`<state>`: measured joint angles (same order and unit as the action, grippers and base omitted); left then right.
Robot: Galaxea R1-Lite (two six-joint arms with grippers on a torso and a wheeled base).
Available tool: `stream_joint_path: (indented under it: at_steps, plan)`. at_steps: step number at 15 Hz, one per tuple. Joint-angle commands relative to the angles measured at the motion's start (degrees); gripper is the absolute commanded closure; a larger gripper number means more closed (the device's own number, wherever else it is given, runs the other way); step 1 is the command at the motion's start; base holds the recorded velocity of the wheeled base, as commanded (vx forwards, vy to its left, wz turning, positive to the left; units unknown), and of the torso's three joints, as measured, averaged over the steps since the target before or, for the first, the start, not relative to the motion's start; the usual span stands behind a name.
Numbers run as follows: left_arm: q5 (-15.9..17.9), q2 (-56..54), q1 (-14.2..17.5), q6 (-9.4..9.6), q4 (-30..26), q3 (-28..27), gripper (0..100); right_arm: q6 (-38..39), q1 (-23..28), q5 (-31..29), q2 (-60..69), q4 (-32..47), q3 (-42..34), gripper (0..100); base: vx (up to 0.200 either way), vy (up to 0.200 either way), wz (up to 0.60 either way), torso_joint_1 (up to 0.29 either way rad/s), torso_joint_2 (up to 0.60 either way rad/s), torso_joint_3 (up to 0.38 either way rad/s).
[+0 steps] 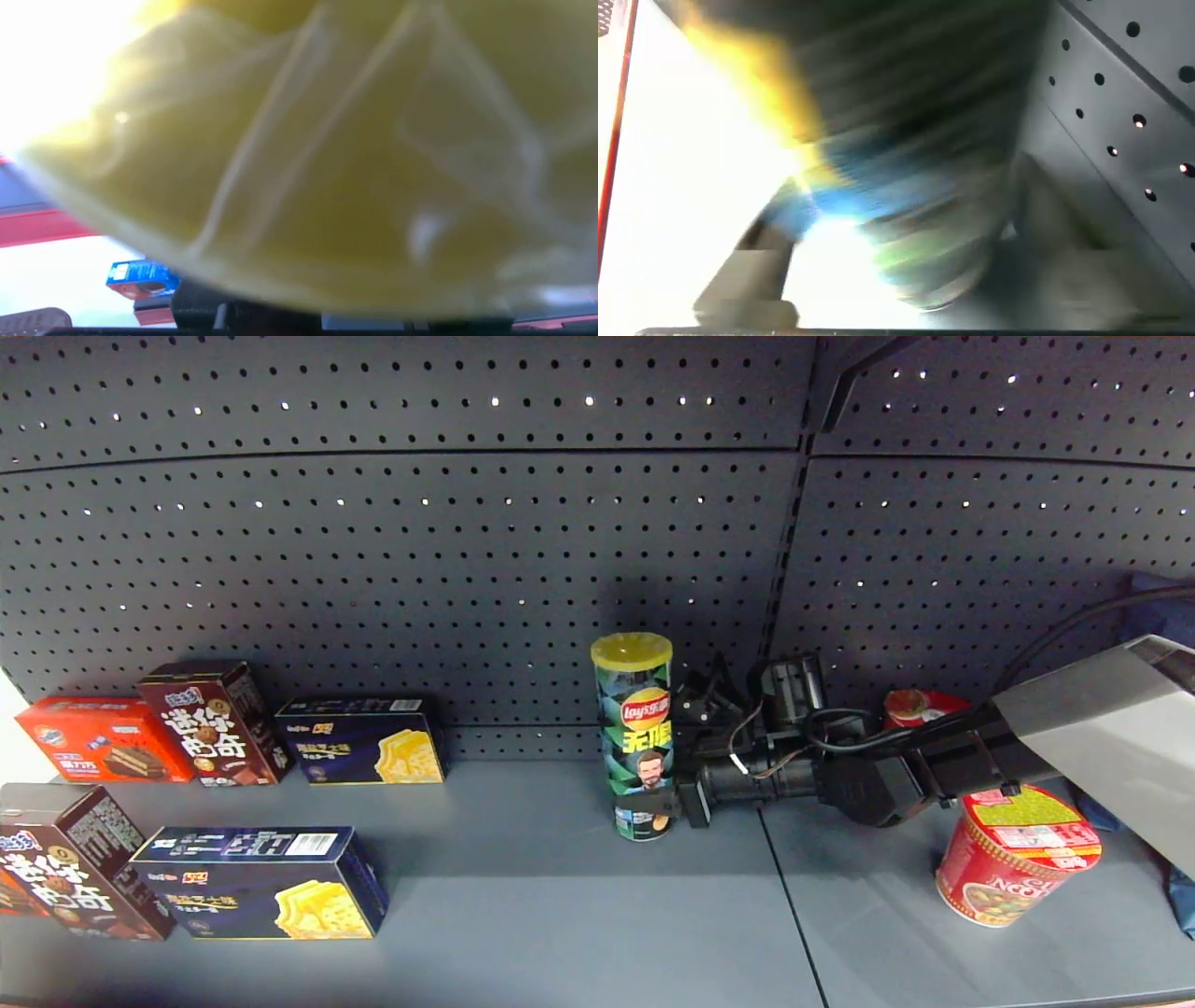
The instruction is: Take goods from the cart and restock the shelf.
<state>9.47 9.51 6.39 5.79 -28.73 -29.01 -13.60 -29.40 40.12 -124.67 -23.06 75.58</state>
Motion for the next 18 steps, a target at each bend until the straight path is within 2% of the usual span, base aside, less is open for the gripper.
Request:
stream_joint_path:
  at_steps: [1,7,10,12,13,15,18]
  plan:
    - [0.0,-0.3,0.0,0.01,0.0,0.1,100,0.0,0.0,0.0,0.3,0.0,-0.1,100,0.0,0.0,0.0,0.0,0.0,0.0]
    - [-0.1,-2.3,0.0,0.01,-1.6,0.3,100,0.9,-1.2,-3.7,4.6,0.0,-3.1,100,0.0,0.0,0.0,0.0,0.0,0.0]
    - [-0.1,-2.4,0.0,0.01,-1.5,0.2,100,1.2,-2.8,-8.5,9.4,0.0,-6.9,100,0.0,0.0,0.0,0.0,0.0,0.0]
    - [0.0,-2.6,0.8,0.01,-1.4,0.1,100,8.4,-6.7,-14.6,17.1,0.1,-11.2,100,0.0,0.0,0.0,0.0,0.0,0.0]
    - [0.0,-2.7,0.8,0.01,-1.4,0.1,100,9.5,-7.3,-15.9,18.3,0.0,-11.8,100,0.0,0.0,0.0,0.0,0.0,0.0]
    - [0.0,-3.4,0.9,-0.08,-1.5,0.0,100,10.5,-10.4,-24.7,24.4,0.0,-15.0,100,0.0,0.0,0.0,0.0,0.0,0.0]
    - [0.1,-3.5,0.9,-0.17,-1.4,-0.1,100,13.5,-13.2,-30.3,29.5,0.0,-18.6,100,0.0,0.0,0.0,0.0,0.0,0.0]
